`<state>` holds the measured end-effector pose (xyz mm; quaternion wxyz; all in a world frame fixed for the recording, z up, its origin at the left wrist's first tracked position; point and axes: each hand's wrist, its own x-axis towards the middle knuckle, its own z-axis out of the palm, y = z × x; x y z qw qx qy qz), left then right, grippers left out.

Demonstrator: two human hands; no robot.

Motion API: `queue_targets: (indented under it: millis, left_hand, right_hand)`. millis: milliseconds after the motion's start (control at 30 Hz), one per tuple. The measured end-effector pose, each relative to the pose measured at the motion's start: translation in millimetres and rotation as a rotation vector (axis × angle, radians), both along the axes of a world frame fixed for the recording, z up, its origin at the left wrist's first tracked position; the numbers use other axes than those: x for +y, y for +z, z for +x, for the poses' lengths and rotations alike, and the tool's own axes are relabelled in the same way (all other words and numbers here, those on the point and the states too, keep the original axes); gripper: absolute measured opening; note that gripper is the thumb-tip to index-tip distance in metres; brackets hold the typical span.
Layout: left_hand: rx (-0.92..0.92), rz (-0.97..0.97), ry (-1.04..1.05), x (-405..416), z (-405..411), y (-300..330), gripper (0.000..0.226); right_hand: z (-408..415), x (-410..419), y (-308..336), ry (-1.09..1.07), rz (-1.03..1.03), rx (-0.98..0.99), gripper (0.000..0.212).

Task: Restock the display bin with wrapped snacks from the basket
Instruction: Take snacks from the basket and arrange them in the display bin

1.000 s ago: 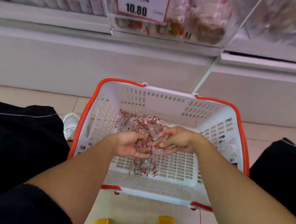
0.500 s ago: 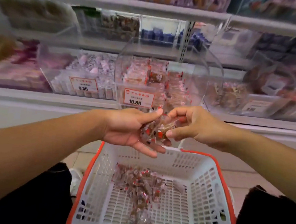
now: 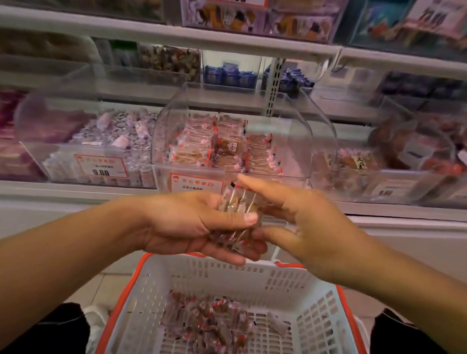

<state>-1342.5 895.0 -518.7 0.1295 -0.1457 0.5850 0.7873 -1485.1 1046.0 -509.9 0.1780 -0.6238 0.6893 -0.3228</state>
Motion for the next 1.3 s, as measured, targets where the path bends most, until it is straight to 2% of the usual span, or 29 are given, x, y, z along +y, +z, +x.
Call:
queue_targets:
  millis: [100, 233, 433, 500, 600, 667, 733, 767, 900, 967, 1033, 1133, 1200, 1300]
  left_hand:
    - [0.008, -0.040, -0.065, -3.6, -2.9, 7.3, 0.035]
    - [-0.008, -0.180, -0.229, -2.5, -5.4, 19.8, 0.025]
    - [0.017, -0.339, -0.102, 1.4, -8.7, 44.4, 0.046]
    - [0.073, -0.498, 0.072, -4.6, -6.9, 53.1, 0.057]
    - [0.273, -0.900, 0.585, -26.7, -3.0, 59.7, 0.038]
    - [0.428, -1.205, 0.794, -46.8, 3.4, 59.2, 0.027]
    - [0.441, -1.610, 0.700, -63.0, 8.2, 56.7, 0.016]
    - [0.393, -1.740, 0.597, -67.6, 8.9, 54.5, 0.016]
    - [0.075, -2.012, 0.240, -75.9, 5.1, 41.4, 0.039]
    - [0.087, -2.063, 0.195, -78.5, 4.0, 39.6, 0.040]
    - [0.119, -2.073, 0.193, -81.5, 4.0, 39.7, 0.038]
    - [0.133, -2.089, 0.167, -83.9, 3.6, 39.1, 0.038]
    - [0.137, -2.099, 0.164, -84.1, 2.9, 37.7, 0.038]
    - [0.145, -2.125, 0.154, -84.2, 1.1, 35.0, 0.036]
  right_hand:
    - [-5.6, -2.0, 7.5, 0.046, 0.033, -0.133, 0.072]
    - [-16.6, -1.6, 22.0, 0.089, 0.034, -0.150, 0.070]
    - [-12.6, -3.5, 36.2, 0.127, 0.032, -0.183, 0.039]
    - [-13.6, -11.2, 47.1, 0.085, -0.006, -0.125, 0.037]
    - [-26.7, -34.8, 59.9, -0.071, -0.033, -0.143, 0.033]
    - [-39.7, -61.0, 62.9, -0.225, -0.022, -0.086, 0.029]
    - [-52.3, -91.0, 61.0, -0.335, 0.052, 0.044, 0.024]
    - [-57.0, -105.7, 57.3, -0.359, 0.103, 0.098, 0.022]
    - [-68.7, -151.2, 29.5, -0.333, 0.252, 0.197, 0.026]
    - [-70.4, -162.3, 17.8, -0.297, 0.263, 0.175, 0.032]
    - [-72.6, -168.7, 13.5, -0.302, 0.219, 0.196, 0.051]
    - [-78.3, -170.8, 10.3, -0.287, 0.212, 0.395, 0.073]
    - [-80.1, -169.5, 6.4, -0.207, 0.300, 0.568, 0.076]
    - [-79.7, -169.8, -1.9, -0.086, 0.451, 0.638, 0.071]
